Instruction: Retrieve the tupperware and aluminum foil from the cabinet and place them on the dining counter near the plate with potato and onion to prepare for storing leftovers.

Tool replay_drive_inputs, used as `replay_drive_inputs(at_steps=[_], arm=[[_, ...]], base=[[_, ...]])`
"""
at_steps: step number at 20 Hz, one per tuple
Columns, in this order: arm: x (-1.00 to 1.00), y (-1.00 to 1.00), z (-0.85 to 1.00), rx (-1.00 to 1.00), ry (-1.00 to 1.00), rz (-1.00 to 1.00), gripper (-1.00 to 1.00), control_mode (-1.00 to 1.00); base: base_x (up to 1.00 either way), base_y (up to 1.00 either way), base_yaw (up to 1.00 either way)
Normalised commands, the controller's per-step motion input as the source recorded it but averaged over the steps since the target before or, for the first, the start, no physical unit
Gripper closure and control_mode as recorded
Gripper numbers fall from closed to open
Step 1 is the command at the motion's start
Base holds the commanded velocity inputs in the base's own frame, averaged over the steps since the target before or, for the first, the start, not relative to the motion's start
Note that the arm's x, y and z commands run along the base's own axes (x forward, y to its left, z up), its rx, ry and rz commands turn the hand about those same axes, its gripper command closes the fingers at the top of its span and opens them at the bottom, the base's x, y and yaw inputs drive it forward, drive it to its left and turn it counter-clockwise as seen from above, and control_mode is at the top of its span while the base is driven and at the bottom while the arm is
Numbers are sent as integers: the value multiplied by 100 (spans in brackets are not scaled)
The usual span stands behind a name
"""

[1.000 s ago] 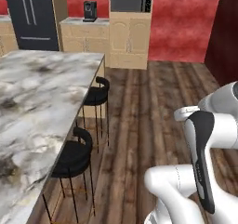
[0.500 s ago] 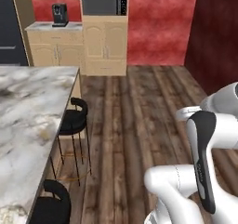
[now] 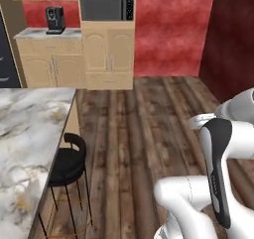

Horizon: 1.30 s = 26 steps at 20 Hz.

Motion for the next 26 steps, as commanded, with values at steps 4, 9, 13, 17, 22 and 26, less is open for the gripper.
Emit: replay_drive_inputs(at_steps=[4,9,13,17,22,26], arm=[[0,0,0,0,0,0,-100,100],[0,0,0,0,0,0,-100,100],[0,0,0,0,0,0,-100,100],[0,0,0,0,0,0,-100,100],[0,0,0,0,0,0,-100,100],[0,0,0,0,0,0,-100,100]], base=[[100,-36,7],[100,-32,23],[100,-39,34],[100,-45,37],[100,-51,37],[100,-51,37]])
